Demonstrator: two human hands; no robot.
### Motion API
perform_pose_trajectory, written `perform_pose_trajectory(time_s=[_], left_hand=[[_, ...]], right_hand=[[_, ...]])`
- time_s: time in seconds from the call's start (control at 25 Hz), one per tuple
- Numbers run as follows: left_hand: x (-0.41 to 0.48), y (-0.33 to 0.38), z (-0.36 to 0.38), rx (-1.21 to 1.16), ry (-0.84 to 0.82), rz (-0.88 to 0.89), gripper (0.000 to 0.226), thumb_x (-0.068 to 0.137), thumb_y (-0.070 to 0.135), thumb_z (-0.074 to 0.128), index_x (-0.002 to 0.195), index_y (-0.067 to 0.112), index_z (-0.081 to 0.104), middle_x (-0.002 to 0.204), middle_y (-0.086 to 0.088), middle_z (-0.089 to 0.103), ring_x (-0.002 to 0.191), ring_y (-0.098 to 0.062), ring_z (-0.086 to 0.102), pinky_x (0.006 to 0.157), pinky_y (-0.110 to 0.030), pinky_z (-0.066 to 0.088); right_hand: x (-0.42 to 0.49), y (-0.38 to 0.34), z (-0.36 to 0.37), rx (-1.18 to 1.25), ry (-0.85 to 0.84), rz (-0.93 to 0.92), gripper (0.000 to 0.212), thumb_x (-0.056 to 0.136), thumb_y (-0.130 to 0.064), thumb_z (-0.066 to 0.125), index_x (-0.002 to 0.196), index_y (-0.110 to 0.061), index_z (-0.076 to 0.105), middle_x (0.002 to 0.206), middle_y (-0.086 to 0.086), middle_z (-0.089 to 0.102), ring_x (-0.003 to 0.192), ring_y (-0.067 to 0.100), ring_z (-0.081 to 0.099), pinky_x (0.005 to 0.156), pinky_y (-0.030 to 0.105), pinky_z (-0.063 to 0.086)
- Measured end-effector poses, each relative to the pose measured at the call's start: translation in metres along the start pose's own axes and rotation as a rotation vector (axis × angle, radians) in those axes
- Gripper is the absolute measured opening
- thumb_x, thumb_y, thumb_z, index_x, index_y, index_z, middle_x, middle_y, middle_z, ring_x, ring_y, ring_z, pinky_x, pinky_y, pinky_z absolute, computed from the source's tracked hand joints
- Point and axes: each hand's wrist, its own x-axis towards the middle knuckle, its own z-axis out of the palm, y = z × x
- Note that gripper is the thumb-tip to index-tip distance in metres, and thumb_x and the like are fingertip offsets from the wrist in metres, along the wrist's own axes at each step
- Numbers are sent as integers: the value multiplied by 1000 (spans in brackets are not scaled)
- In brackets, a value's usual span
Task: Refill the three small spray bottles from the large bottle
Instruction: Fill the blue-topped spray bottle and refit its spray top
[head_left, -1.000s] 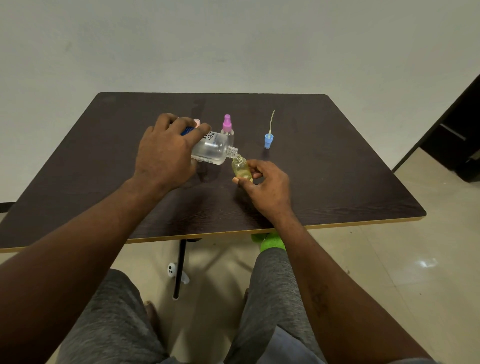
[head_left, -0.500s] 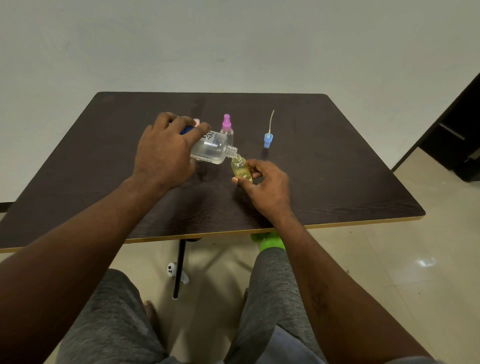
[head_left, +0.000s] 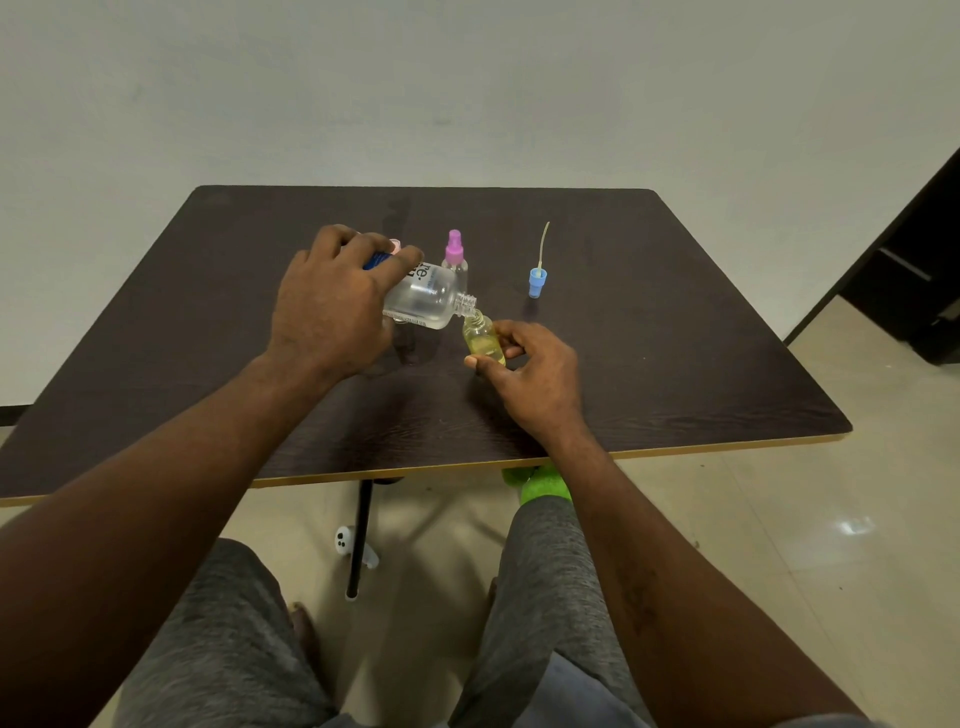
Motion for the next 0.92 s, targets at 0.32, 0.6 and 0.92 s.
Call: perform_pose_trajectory(time_s=[0.32,0.6,0.92], left_hand=[[-1,0,1,-2,3,0,71,81,16,78,147,23,55,140,-11,61,127,-40,46,85,-54,51],[-2,0,1,-1,10,1,70,80,16,78,146,24,56,138,-11,62,126,-41,47,85,-54,52],[1,2,0,-2,8,-2,71,81,16,78,148,24,55,140,-11,61,128,-40,46,87,-54,50]], right_hand=[[0,1,1,-6,-2,2,44,79,-45,87,117,-28,74,99,-16,69,88,-1,62,78,19,53],[0,1,1,-5,2,1,41,78,-45,87,115,-30,75,97,-14,70,86,3,63,79,25,56],[0,1,1,-6,2,8,42,78,-46,87,115,-31,74,97,-13,70,86,3,63,77,22,55]])
